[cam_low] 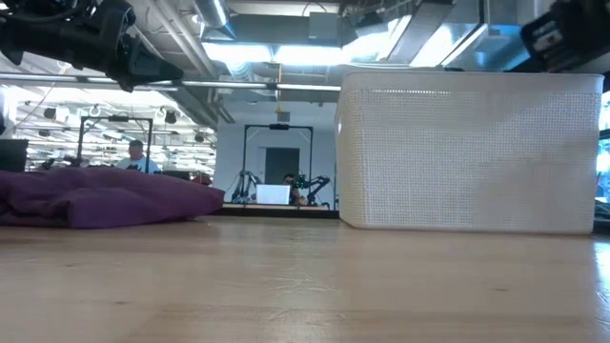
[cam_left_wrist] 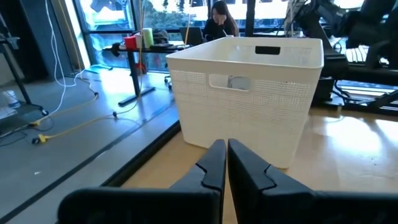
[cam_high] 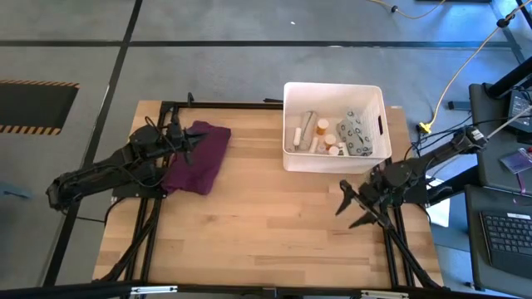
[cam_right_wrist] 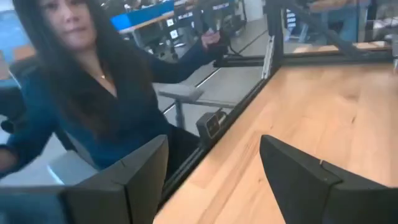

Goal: Pick & place medical supplies in basket/bin
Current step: Return to Home Position

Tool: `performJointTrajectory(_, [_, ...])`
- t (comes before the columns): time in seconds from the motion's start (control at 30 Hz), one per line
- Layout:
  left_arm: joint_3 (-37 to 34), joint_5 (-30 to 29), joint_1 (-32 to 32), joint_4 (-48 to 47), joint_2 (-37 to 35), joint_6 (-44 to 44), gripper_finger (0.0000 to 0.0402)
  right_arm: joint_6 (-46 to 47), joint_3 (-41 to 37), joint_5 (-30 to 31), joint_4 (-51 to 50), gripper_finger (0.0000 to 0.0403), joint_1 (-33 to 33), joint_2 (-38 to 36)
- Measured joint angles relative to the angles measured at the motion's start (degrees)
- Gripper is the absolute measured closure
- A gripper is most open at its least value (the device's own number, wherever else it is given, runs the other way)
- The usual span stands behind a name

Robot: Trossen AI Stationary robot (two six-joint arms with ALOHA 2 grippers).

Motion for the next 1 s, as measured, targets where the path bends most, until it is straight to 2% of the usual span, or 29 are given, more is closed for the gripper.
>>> performJointTrajectory(0.47, [0.0, -0.5, 0.0, -0.3, -0.1, -0.2, 0.0390, -5.7, -13.7, 13.4, 11.6, 0.0146, 0.4, -7.8])
performJointTrajectory(0.77, [0.0, -1.4, 0.0, -0.3, -0.1, 1.1, 0.0390, -9.9, -14.2, 26.0, 8.2, 0.0146, 0.4, -9.3])
performJointTrajectory(1.0, [0.0, -4.5, 0.0, -1.3, -0.1, 2.0, 0.0391, -13.1, -14.2, 27.5, 7.5, 0.0146, -2.3, -9.5])
